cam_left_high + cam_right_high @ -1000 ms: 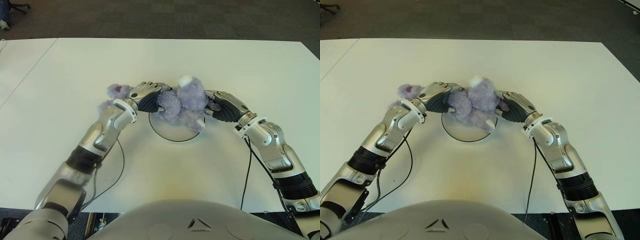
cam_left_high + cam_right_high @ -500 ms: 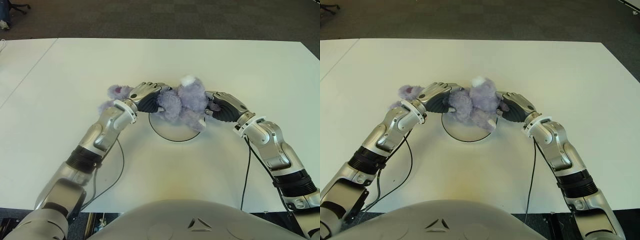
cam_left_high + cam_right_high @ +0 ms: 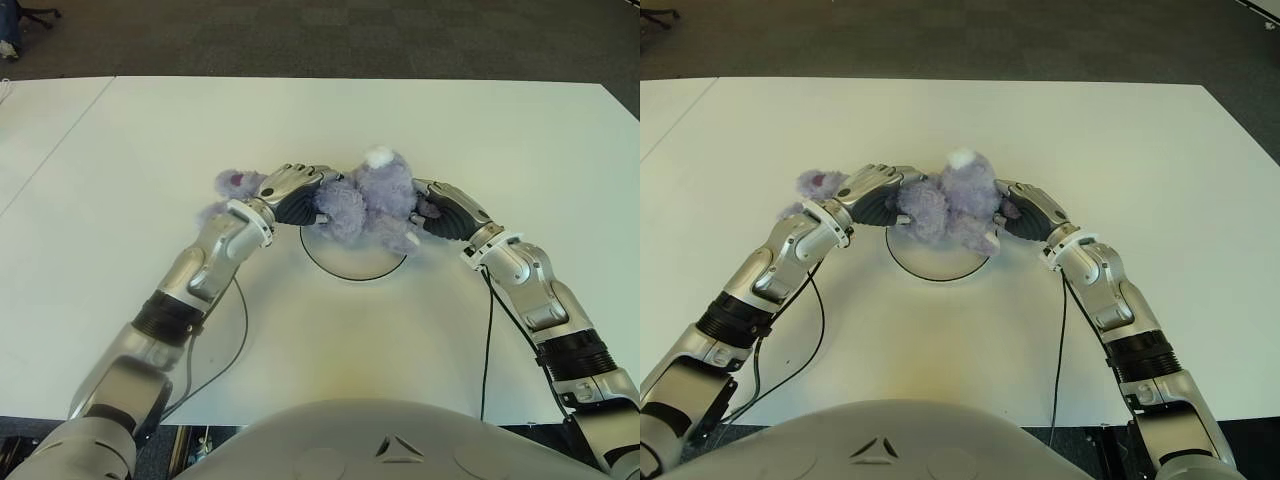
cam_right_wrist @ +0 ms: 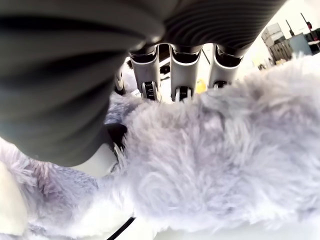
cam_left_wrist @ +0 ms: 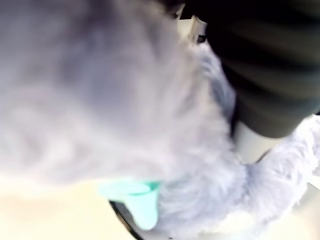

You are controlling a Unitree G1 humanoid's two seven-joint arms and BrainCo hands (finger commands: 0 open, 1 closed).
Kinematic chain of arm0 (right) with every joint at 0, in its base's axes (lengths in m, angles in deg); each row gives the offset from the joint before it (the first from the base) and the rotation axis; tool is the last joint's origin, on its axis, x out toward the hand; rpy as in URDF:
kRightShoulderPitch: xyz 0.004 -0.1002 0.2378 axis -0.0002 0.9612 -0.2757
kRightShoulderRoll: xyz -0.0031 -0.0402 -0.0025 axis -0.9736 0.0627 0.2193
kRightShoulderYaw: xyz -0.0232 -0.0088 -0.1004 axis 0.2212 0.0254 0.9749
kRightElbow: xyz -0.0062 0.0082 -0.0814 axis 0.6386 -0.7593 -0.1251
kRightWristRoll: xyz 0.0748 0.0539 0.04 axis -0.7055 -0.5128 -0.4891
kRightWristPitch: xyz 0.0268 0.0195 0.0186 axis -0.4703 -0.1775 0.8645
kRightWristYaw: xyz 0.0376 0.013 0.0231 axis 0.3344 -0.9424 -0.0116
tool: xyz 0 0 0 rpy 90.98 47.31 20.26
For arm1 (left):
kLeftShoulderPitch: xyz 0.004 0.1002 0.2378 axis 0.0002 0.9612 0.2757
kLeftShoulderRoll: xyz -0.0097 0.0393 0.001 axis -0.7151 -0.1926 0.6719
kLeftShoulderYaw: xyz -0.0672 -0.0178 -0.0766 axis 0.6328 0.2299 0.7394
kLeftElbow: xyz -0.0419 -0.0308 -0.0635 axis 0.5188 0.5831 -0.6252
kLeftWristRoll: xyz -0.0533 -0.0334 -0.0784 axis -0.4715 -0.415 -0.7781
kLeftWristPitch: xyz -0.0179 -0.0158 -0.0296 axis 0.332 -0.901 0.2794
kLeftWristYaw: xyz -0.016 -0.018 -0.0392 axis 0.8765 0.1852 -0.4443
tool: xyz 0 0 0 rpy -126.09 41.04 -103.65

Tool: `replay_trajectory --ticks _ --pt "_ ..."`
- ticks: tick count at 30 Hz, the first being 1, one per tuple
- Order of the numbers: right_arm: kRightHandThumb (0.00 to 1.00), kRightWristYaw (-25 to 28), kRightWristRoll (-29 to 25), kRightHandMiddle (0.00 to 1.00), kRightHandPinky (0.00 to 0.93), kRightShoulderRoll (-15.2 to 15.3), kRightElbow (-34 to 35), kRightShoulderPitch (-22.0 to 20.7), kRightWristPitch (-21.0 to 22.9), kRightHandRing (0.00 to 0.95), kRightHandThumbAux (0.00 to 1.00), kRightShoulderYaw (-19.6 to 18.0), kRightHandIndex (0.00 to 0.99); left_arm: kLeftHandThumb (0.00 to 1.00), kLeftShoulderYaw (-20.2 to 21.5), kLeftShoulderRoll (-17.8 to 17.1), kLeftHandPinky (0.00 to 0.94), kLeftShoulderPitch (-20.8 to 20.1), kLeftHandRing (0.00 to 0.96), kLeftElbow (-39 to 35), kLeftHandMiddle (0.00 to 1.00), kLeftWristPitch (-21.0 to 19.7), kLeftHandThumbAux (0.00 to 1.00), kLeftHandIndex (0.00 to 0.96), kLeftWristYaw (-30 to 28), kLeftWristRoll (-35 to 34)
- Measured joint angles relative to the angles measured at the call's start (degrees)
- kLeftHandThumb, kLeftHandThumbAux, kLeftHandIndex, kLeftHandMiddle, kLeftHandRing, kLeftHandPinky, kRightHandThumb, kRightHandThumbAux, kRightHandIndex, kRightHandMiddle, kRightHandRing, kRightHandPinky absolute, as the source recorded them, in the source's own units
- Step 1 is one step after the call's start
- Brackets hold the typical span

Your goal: Put the doll into the plate.

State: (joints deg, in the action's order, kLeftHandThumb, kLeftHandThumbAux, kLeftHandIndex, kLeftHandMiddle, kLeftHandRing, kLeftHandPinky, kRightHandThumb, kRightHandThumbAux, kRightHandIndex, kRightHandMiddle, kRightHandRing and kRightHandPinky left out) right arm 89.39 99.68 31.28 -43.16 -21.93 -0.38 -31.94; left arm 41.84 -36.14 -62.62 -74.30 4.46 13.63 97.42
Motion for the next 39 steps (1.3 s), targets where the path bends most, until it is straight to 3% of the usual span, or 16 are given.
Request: replay_trajectory --ticks 13,16,19,24,34,38,39 --pt "0.723 -2.68 -1.10 0.866 0.851 -1.23 -7.83 -3.23 -5.34 0.862 0.706 0.08 0.440 0.736 1.00 -0.38 0.824 0.09 0.815 -1.54 0.804 -1.59 0.693 0.441 -1.77 -0.95" --pt "0.724 -2.68 -1.77 0.865 0.851 -1.49 -8.42 -3.45 -5.44 0.862 0.706 0.08 0.440 0.731 1.16 -0.30 0.795 0.05 0.814 -1.70 0.791 -2.12 0.693 0.441 -2.54 -0.96" --pt "0.725 -2.67 -2.60 0.867 0.849 -1.77 -9.05 -3.71 -5.44 0.864 0.705 0.08 0.440 0.725 1.15 -0.36 0.709 -0.22 0.797 -2.06 0.771 -2.65 0.693 0.438 -3.40 -0.83" --pt "0.727 -2.63 -2.99 0.872 0.852 -2.07 -10.12 -4.48 -5.44 0.867 0.706 0.21 0.439 0.717 1.19 -0.51 0.701 -0.54 0.770 -2.64 0.752 -3.05 0.692 0.435 -4.32 -0.44" --pt "0.727 -2.65 -2.86 0.868 0.848 -2.31 -13.24 -6.53 -6.48 0.864 0.705 0.48 0.440 0.695 1.51 -0.90 0.594 -0.85 0.662 -1.96 0.686 -2.44 0.692 0.427 -4.88 -1.45" --pt "0.727 -2.70 -2.70 0.861 0.854 -2.48 -14.94 -7.66 -6.71 0.858 0.705 0.64 0.440 0.691 1.57 -0.99 0.518 -1.21 0.596 -0.90 0.635 -1.74 0.695 0.422 -4.88 -1.80" --pt "0.727 -2.71 -2.70 0.855 0.855 -2.55 -15.38 -7.93 -6.73 0.856 0.705 0.65 0.440 0.688 1.58 -1.04 0.475 -1.29 0.538 -0.72 0.575 -1.53 0.698 0.418 -4.88 -1.82"
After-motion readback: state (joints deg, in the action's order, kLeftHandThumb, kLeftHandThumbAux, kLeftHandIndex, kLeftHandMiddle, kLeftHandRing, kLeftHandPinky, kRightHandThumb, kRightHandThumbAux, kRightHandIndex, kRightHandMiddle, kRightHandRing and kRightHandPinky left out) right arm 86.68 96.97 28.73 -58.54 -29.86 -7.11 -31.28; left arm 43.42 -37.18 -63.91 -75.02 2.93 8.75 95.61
